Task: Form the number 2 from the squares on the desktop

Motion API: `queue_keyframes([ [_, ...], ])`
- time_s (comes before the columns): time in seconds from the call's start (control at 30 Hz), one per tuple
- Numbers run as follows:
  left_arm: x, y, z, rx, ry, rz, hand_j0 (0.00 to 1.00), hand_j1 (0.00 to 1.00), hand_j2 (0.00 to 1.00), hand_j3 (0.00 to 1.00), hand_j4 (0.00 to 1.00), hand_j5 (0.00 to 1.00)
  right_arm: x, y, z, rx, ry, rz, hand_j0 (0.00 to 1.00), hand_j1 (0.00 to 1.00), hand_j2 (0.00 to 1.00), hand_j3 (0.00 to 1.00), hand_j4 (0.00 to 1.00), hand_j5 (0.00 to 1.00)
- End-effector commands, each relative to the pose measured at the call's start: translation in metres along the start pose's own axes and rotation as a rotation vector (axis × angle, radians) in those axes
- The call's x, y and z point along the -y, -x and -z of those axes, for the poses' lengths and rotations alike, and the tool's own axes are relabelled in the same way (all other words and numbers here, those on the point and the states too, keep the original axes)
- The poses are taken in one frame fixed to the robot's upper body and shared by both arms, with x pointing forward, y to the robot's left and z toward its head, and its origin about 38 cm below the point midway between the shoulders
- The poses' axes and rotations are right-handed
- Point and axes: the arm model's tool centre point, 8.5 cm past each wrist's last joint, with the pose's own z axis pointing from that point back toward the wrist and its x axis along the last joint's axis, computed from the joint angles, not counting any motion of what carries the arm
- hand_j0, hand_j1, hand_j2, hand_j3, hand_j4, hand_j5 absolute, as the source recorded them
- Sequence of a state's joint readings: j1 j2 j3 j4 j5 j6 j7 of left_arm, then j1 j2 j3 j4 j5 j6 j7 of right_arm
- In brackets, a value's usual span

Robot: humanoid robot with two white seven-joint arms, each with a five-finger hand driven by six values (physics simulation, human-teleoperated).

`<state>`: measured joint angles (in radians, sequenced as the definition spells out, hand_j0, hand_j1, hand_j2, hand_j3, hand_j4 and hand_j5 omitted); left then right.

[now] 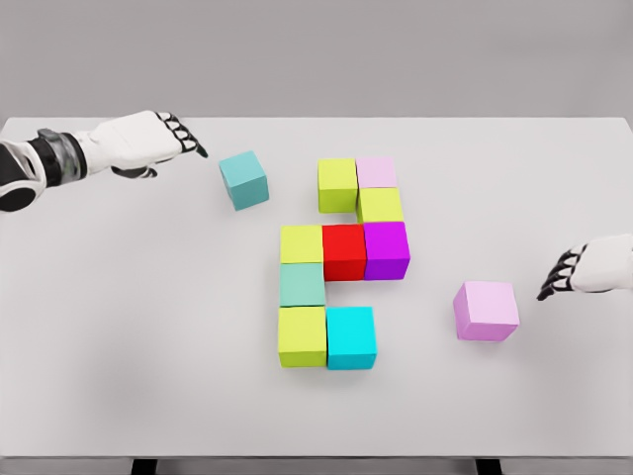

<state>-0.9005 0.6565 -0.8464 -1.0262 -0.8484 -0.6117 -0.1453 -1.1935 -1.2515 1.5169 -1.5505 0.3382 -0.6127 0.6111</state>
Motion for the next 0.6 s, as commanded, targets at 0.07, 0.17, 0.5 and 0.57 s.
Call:
queue_keyframes([
  [0.07, 0.004, -0.005, 0.003, 0.016, 0.032, 0.013, 0.81, 0.81, 0.81, 0.81, 0.81, 0.81, 0.004, -0.011, 0.006, 0.030, -0.001, -0.025, 1.00, 1.00, 1.00, 1.00, 1.00, 1.00],
  [0.17, 0.005, -0.008, 0.006, 0.028, 0.045, 0.026, 0.81, 0.81, 0.81, 0.81, 0.81, 0.81, 0.007, -0.011, 0.008, 0.036, 0.004, -0.031, 1.00, 1.00, 1.00, 1.00, 1.00, 1.00],
  [0.5, 0.003, -0.017, 0.011, 0.061, 0.064, 0.057, 0.81, 0.81, 0.81, 0.81, 0.81, 0.81, 0.016, -0.019, 0.009, 0.056, 0.022, -0.050, 1.00, 1.00, 1.00, 1.00, 1.00, 1.00],
  [0.57, 0.001, -0.016, 0.011, 0.062, 0.064, 0.063, 0.81, 0.81, 0.81, 0.81, 0.81, 0.81, 0.017, -0.019, 0.009, 0.058, 0.027, -0.051, 1.00, 1.00, 1.00, 1.00, 1.00, 1.00],
])
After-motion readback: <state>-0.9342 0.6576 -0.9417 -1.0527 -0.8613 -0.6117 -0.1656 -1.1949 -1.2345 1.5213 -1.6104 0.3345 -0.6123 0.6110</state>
